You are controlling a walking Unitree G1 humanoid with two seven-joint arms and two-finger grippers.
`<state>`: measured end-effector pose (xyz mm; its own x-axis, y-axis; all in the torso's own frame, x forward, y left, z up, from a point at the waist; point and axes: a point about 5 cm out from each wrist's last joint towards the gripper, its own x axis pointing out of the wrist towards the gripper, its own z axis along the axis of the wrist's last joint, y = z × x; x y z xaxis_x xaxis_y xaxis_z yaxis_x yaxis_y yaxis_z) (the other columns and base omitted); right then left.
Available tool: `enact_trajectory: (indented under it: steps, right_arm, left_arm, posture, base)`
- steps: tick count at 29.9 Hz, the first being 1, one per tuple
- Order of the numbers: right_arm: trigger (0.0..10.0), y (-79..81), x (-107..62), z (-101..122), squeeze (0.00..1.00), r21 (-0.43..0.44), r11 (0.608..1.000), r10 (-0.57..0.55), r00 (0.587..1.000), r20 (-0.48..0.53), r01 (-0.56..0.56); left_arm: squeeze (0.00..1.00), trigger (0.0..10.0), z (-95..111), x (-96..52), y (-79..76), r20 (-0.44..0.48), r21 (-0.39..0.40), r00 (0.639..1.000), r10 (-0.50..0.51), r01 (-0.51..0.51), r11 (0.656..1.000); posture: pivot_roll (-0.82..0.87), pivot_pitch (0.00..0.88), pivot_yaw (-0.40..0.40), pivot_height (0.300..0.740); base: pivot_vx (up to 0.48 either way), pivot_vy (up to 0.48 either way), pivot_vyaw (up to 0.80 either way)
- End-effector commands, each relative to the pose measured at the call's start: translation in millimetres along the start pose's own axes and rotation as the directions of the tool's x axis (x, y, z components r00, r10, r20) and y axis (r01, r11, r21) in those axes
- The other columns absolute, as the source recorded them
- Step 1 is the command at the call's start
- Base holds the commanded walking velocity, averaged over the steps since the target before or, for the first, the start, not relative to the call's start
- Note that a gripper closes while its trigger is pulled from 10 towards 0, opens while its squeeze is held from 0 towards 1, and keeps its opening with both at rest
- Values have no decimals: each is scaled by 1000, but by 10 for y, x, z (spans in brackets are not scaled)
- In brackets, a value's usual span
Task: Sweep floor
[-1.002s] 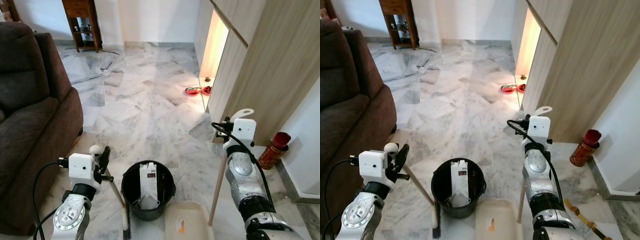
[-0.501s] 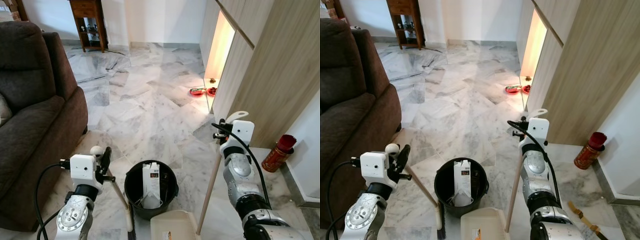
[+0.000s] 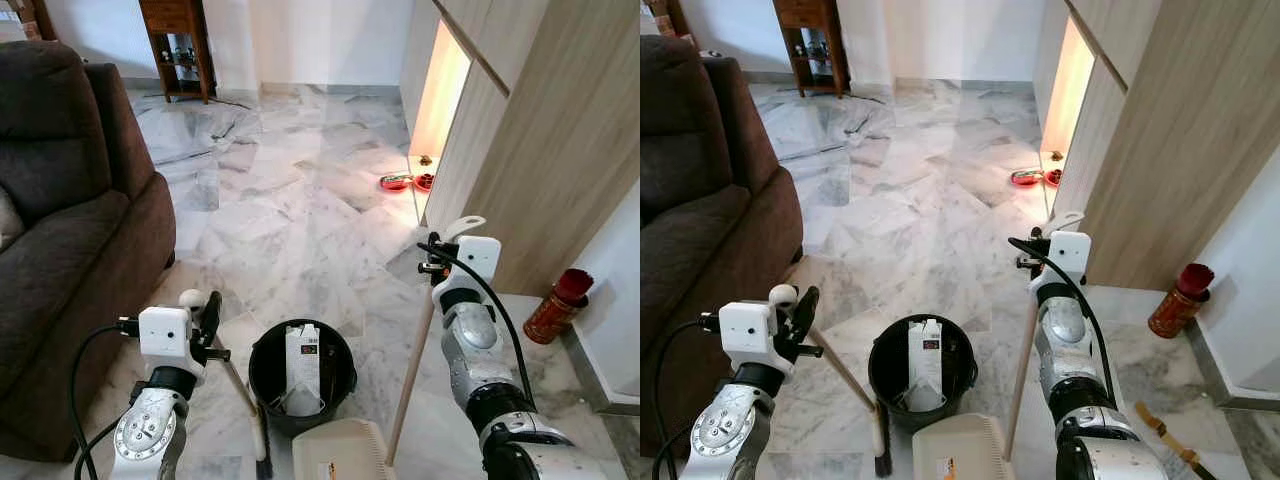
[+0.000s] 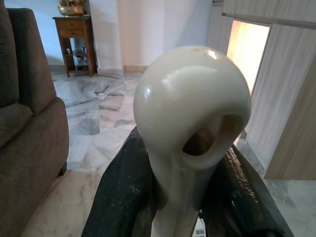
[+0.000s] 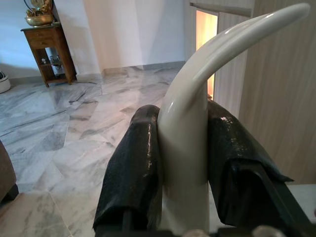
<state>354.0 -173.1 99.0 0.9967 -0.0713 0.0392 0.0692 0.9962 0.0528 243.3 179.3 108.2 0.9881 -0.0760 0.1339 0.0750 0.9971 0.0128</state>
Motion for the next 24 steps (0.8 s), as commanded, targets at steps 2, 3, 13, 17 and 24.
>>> enact_trajectory:
  steps: [2, 3, 13, 17, 24]
  right_arm:
    - [10000, 30, 63, 131, 0, 41, 999, -7, 998, 62, 4]
    - [10000, 26, 60, 121, 0, 41, 999, -4, 998, 58, 1]
    - [10000, 34, 57, 108, 0, 43, 999, 4, 999, 52, -7]
    - [10000, 30, 62, 109, 0, 43, 999, 5, 999, 51, -7]
    - [10000, 20, 68, 116, 0, 43, 999, 5, 999, 51, -7]
  left_arm:
    - [0, 10000, 104, 40, -17, 56, -13, 998, -2, 3, 1000]
    - [0, 10000, 101, 35, -19, 56, -13, 998, -2, 3, 1000]
    - [0, 10000, 95, 40, -35, 56, -16, 998, -11, 12, 1000]
    - [0, 10000, 90, 40, -41, 53, -16, 998, -14, 15, 1000]
    - [0, 10000, 75, 32, -48, 47, -17, 999, -16, 16, 1000]
  posture:
    - [45, 16, -3, 740]
    - [46, 4, -4, 740]
    - [45, 0, -4, 740]
    - [44, 0, -4, 740]
    - [44, 0, -7, 740]
  base:
    - [0, 0, 0]
    - [0, 0, 0]
    - [-50, 0, 0]
    - [-76, 0, 0]
    - [-78, 0, 0]
